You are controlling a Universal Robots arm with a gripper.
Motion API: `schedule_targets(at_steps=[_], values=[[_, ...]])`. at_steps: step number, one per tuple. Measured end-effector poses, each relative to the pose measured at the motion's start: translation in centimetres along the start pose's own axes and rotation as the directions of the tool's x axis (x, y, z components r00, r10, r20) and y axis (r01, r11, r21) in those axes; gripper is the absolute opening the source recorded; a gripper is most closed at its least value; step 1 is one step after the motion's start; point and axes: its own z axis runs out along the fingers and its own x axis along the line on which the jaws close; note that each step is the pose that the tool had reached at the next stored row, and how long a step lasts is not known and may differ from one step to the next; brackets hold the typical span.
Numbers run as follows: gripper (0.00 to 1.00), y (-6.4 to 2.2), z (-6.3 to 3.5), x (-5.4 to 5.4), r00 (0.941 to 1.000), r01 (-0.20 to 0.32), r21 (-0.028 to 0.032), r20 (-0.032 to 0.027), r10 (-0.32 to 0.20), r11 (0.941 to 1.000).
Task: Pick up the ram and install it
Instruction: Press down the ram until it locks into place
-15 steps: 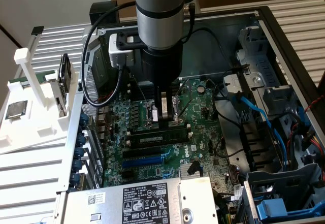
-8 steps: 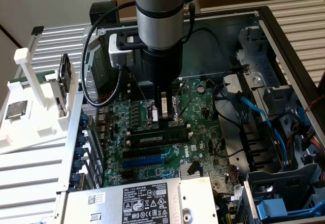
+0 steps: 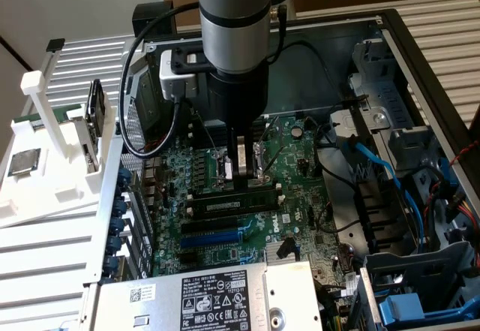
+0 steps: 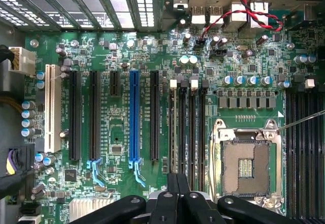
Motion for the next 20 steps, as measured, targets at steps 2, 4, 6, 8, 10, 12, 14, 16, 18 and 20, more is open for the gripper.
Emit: schedule_targets(at_steps=[2,4,6,8,10,12,14,16,18,20], values=[[0.12,0.00,0.02,0.00,1.0000,0.000,0.0000,0.0000,0.000,1.0000],[0.12,0.00,0.03,-0.03,1.0000,0.000,0.0002,0.0003,0.000,1.0000],[0.12,0.01,0.02,-0.05,1.0000,0.000,0.0001,0.0000,0.000,1.0000],[0.12,0.03,0.02,-0.05,1.0000,0.000,0.0000,0.0000,0.000,1.0000],[0.12,0.13,0.03,-0.06,1.0000,0.000,0.0001,0.0001,0.000,1.0000],[0.12,0.23,0.05,-0.05,1.0000,0.000,0.0001,0.0001,0.000,1.0000],[0.12,0.27,0.14,-0.07,1.0000,0.000,0.0001,0.0000,0.000,1.0000],[0.12,0.31,0.29,-0.12,1.0000,0.000,0.0004,0.0001,0.000,1.0000],[0.12,0.37,0.41,-0.15,1.0000,0.000,0.0007,0.0001,0.000,1.0000],[0.12,0.39,0.53,-0.25,1.0000,0.000,0.0007,0.0000,0.000,1.0000]])
